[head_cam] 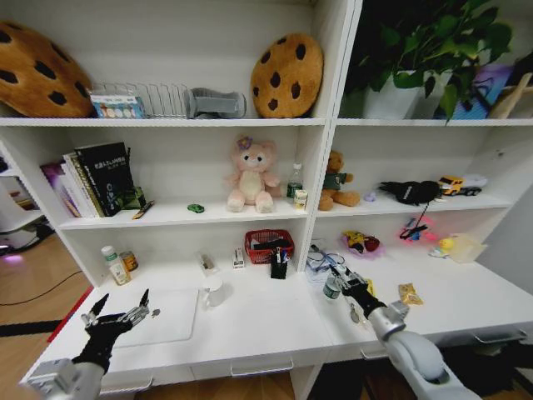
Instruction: Organize the objects on the table.
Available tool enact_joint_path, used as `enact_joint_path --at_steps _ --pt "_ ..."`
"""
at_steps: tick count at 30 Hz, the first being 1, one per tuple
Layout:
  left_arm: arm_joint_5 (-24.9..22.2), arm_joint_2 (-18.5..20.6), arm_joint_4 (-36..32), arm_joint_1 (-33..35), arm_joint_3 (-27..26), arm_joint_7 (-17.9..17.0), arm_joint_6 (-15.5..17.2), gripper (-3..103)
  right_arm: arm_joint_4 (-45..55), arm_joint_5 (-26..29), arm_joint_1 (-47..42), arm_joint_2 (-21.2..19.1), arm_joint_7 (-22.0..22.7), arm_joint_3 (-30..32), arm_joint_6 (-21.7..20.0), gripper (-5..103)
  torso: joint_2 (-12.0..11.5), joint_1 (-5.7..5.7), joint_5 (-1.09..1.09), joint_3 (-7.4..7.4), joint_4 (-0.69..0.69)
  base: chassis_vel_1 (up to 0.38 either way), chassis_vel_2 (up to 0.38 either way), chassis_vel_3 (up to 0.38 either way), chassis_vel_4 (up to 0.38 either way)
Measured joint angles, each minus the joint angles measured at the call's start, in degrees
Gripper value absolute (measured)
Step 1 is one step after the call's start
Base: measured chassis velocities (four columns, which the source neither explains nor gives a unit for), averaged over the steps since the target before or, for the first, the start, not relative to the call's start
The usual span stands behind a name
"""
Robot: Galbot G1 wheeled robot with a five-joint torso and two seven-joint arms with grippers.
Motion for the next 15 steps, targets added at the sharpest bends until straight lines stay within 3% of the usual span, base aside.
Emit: enact_joint_path --at_steps 2,4,5,7,10,12,15 --pt "0.00 0.00 0.00 0.00 0.00 0.05 0.00 100 3.04 -0.35 -4.14 1.43 -1.31 1.62 1.09 30 0.00 -0.01 -0.01 -0.01 -0.01 0.000 0.000 0.000 0.000" --pt "0.00 0.00 0.00 0.01 0.00 0.01 0.00 100 9.20 -0.88 -13.81 5.42 -4.77 4.56 4.81 30 0.00 -0.02 -0.02 0.00 0.02 0.000 0.000 0.000 0.000" --pt "0.00 0.00 0.00 0.01 0.00 0.01 0.00 100 9.20 -0.88 -13.81 5.42 -4.77 4.56 4.81 30 0.00 -0.02 -0.02 0.00 0.02 0.000 0.000 0.000 0.000" --pt "0.00 0.00 0.00 0.00 0.00 0.02 0.00 100 11.95 -3.82 -23.31 9.89 -7.86 5.35 9.88 30 0.01 -0.01 -0.03 -0.01 0.00 0.000 0.000 0.000 0.000" --pt "0.00 0.00 0.01 0.00 0.00 0.02 0.00 100 11.81 -6.00 -26.06 11.12 -8.43 4.65 12.01 30 0.01 -0.02 -0.04 -0.01 -0.01 0.000 0.000 0.000 0.000" --pt "0.00 0.00 0.00 0.00 0.00 0.02 0.00 100 8.59 -13.40 -30.90 13.62 -9.63 2.61 17.51 30 0.00 -0.02 0.00 -0.01 0.02 0.000 0.000 0.000 0.000" --pt "0.00 0.00 0.00 0.00 0.00 0.01 0.00 100 5.52 -16.22 -33.06 14.63 -9.79 1.78 20.38 30 0.01 -0.02 -0.01 0.00 0.02 0.000 0.000 0.000 0.000"
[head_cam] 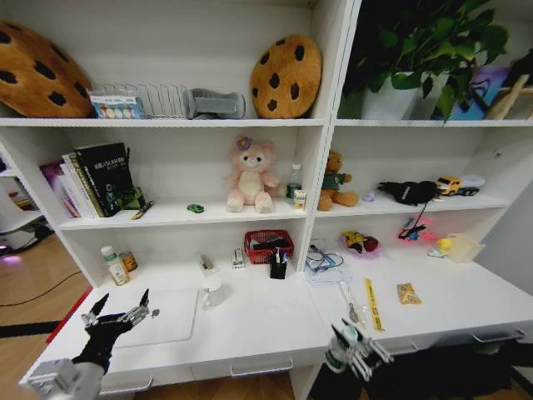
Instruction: Organize the objects on the table.
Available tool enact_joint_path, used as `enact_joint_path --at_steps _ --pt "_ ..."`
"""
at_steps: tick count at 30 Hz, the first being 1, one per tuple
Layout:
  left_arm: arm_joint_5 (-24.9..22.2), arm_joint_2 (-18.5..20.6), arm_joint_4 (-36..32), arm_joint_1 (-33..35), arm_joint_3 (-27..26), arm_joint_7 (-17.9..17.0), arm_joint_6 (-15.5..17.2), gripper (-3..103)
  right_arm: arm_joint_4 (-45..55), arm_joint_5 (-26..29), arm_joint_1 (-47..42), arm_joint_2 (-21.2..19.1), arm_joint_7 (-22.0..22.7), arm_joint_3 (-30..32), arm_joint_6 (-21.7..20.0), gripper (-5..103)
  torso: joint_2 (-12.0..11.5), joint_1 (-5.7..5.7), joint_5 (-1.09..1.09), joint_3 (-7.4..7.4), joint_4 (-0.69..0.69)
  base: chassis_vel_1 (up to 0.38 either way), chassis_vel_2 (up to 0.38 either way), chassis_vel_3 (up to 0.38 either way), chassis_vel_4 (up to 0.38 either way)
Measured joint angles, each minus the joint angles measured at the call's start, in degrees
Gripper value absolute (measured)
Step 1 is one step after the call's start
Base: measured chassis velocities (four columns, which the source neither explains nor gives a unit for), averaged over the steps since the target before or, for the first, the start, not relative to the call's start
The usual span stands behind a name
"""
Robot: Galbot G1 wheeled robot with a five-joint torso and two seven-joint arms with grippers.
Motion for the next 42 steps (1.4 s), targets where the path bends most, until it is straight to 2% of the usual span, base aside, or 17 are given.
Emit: enact_joint_path --at_steps 1,4,5,9,11,13,15,16,19,20,23,25,26,36,38,42 --pt "0.00 0.00 0.00 0.00 0.00 0.00 0.00 100 -2.65 -1.08 -0.93 0.45 0.08 -0.23 1.89 30 0.00 0.00 0.00 0.00 0.00 0.000 0.000 0.000 0.000" --pt "0.00 0.00 0.00 0.00 0.00 0.00 0.00 100 -5.98 -1.97 -1.29 0.74 0.20 -0.43 3.69 30 0.00 0.00 0.00 0.00 0.00 0.000 0.000 0.000 0.000" --pt "0.00 0.00 0.00 0.00 0.00 0.00 0.00 100 -9.98 -2.73 -0.71 0.90 0.23 -0.68 4.83 30 0.00 0.00 -0.01 0.00 0.00 0.000 0.000 0.000 0.000" --pt "0.00 0.00 0.00 0.00 0.00 -0.02 0.00 100 -15.20 -3.63 1.11 1.16 0.08 -0.98 6.03 30 0.00 0.00 -0.01 0.01 0.00 0.000 0.000 0.000 0.000" --pt "0.00 0.00 0.00 0.00 0.00 -0.02 0.00 100 -24.36 -5.18 6.24 1.77 -0.26 -1.29 8.93 30 0.00 0.00 0.03 0.01 -0.02 0.000 0.000 0.000 0.000" --pt "0.00 0.00 0.00 0.00 0.00 -0.01 0.00 100 -26.67 -5.32 7.61 1.86 -0.31 -1.35 9.59 30 0.00 0.00 0.03 0.01 0.00 0.000 0.000 0.000 0.000" --pt "0.00 0.00 0.00 0.00 0.00 -0.02 0.00 100 -33.37 -5.31 11.67 1.89 -0.38 -1.43 10.57 30 -0.01 0.01 0.03 0.01 0.01 0.000 0.000 0.000 0.000" --pt "0.00 0.00 0.00 0.00 0.00 -0.02 0.00 100 -33.37 -5.31 11.67 1.89 -0.38 -1.43 10.57 30 -0.01 0.01 0.03 0.01 0.01 0.000 0.000 0.000 0.000" --pt "0.00 0.00 0.00 0.00 0.00 -0.02 0.00 100 -43.48 -4.45 19.04 1.53 -0.43 -1.21 11.07 30 -0.01 0.02 0.00 0.01 0.00 0.000 0.000 0.000 0.000" --pt "0.00 0.00 0.00 0.00 0.00 -0.02 0.00 100 -43.48 -4.45 19.04 1.53 -0.43 -1.21 11.07 30 -0.01 0.02 0.00 0.01 0.00 0.000 0.000 0.000 0.000" --pt "0.00 0.00 0.00 0.00 0.00 -0.02 0.00 100 -55.98 -3.80 29.68 1.78 -3.13 -0.29 11.15 30 -0.02 0.02 0.01 0.01 0.01 0.000 0.000 0.000 0.000" --pt "0.00 0.00 0.00 0.00 0.00 -0.02 0.00 100 -57.90 -3.74 31.32 1.71 -3.23 -0.20 10.96 30 -0.01 0.02 0.00 0.02 0.00 0.000 0.000 0.000 0.000" --pt "0.00 0.00 0.00 0.00 0.00 -0.02 0.00 100 -62.73 -3.62 35.35 1.54 -3.22 -0.11 10.60 30 -0.02 0.02 0.00 0.02 -0.01 0.000 0.000 0.000 0.000" --pt "0.00 0.00 0.00 0.00 0.00 -0.02 0.00 100 -71.95 -2.92 46.06 1.50 -2.20 0.39 9.33 30 -0.01 0.02 0.00 0.02 0.00 0.000 0.000 0.000 0.000" --pt "0.00 0.00 0.00 0.00 0.00 -0.02 0.00 100 -75.08 -0.15 48.89 1.27 -4.33 0.34 7.85 30 -0.02 0.02 0.00 0.02 -0.01 0.000 0.000 0.000 0.000" --pt "0.00 0.00 0.00 0.00 0.00 -0.02 0.00 100 -80.37 -0.02 52.33 0.86 -5.10 0.14 9.14 30 -0.02 0.02 0.01 0.02 0.00 0.000 0.000 0.000 0.000"
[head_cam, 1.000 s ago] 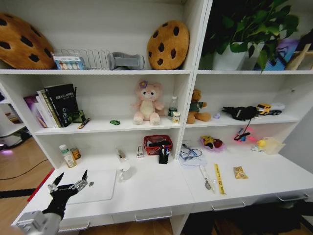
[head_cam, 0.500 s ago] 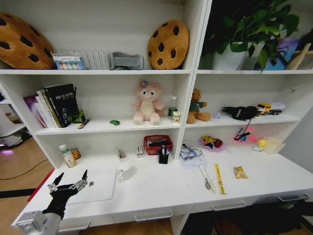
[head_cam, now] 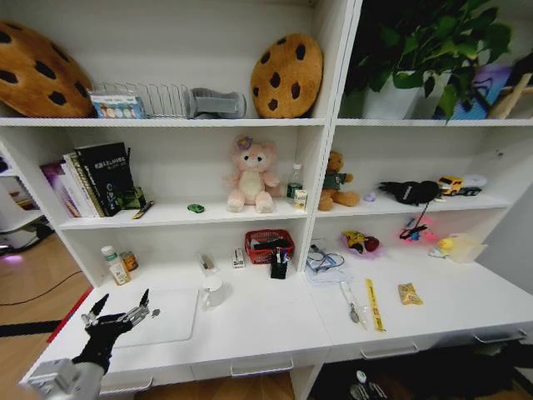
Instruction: Organize the objects on the table.
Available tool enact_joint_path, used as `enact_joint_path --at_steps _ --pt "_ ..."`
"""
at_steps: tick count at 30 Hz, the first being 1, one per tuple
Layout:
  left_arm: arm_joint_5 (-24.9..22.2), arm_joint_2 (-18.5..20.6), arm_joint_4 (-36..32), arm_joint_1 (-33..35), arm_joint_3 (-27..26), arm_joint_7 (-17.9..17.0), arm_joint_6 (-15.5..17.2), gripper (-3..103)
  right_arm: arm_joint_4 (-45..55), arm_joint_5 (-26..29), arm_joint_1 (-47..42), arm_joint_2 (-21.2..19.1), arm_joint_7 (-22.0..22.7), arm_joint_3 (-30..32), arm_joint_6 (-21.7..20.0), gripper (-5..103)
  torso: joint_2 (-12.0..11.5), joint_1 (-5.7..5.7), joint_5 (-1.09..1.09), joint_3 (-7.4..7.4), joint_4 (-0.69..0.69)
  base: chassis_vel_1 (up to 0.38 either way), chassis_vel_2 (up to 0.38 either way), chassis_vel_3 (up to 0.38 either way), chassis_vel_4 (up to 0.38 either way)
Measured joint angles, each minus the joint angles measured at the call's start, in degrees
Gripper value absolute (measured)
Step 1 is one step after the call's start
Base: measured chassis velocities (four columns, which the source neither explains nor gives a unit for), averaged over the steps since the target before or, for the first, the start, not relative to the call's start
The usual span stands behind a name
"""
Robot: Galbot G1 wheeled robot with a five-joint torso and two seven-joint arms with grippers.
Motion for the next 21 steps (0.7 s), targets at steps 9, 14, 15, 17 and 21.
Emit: enact_joint_path --at_steps 9,14,15,17,21 --pt "0.00 0.00 0.00 0.00 0.00 0.00 0.00 100 -6.96 -1.29 4.64 -0.43 4.36 -0.75 4.45 30 0.01 0.00 -0.01 -0.01 -0.01 0.000 0.000 0.000 0.000" --pt "0.00 0.00 0.00 0.00 0.00 0.00 0.00 100 -9.37 -2.30 6.95 -0.31 4.89 -0.54 6.22 30 0.00 0.00 -0.01 -0.01 0.02 0.000 0.000 0.000 0.000" --pt "0.00 0.00 0.00 0.00 0.00 0.00 0.00 100 -9.35 -2.10 7.08 -0.13 5.08 -0.51 6.05 30 0.00 0.00 -0.01 0.00 0.00 0.000 0.000 0.000 0.000" --pt "0.00 0.00 0.00 0.00 0.00 0.00 0.00 100 -9.35 -2.14 7.20 0.02 5.40 -0.50 5.75 30 0.01 0.00 0.00 -0.01 -0.02 0.000 0.000 0.000 0.000" --pt "0.00 0.00 0.00 0.00 0.00 0.00 0.00 100 -9.22 -2.12 7.23 0.26 5.84 -0.50 4.54 30 0.01 -0.01 -0.01 -0.01 0.00 0.000 0.000 0.000 0.000"
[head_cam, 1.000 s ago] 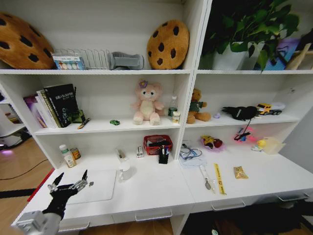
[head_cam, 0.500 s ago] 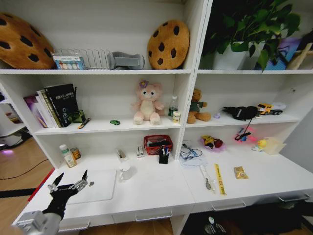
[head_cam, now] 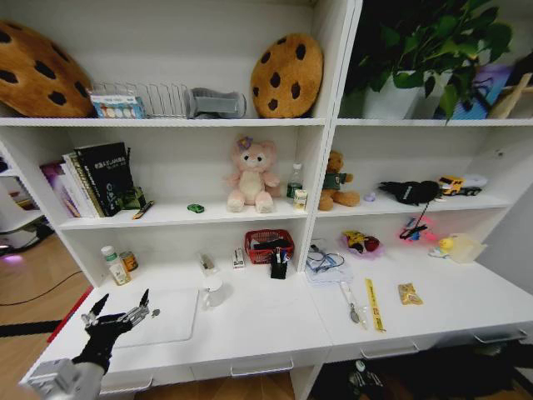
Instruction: Organize the objects on the table.
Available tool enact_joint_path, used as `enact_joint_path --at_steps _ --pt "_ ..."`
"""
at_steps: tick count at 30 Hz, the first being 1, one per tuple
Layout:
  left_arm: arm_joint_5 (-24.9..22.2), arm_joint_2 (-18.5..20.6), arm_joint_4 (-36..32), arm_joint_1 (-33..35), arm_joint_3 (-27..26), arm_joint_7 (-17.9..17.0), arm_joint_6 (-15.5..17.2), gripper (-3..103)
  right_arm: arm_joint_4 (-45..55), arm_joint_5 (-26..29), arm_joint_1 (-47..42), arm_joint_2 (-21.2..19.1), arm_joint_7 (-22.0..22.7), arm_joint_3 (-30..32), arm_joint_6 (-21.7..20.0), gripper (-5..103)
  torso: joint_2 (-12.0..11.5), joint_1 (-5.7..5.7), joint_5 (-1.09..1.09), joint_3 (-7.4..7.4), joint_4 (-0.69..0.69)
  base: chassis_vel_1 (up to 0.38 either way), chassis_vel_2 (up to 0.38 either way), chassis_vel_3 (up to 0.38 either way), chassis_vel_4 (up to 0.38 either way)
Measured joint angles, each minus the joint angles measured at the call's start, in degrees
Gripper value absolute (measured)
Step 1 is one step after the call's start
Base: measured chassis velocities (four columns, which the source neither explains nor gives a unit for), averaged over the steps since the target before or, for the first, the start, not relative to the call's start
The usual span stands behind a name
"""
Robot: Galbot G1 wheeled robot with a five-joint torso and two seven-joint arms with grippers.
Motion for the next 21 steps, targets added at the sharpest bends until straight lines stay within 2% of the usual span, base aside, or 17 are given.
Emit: enact_joint_path --at_steps 16,21 --pt "0.00 0.00 0.00 0.00 0.00 0.00 0.00 100 -1.84 -0.64 0.70 -0.05 0.03 -0.27 0.74 30 0.00 0.00 0.00 0.00 -0.01 0.000 0.000 0.000 0.000" --pt "0.00 0.00 0.00 0.00 0.00 0.00 0.00 100 -2.46 -1.35 2.05 -0.08 1.30 -0.25 0.92 30 0.00 0.00 0.00 0.00 0.00 0.000 0.000 0.000 0.000"
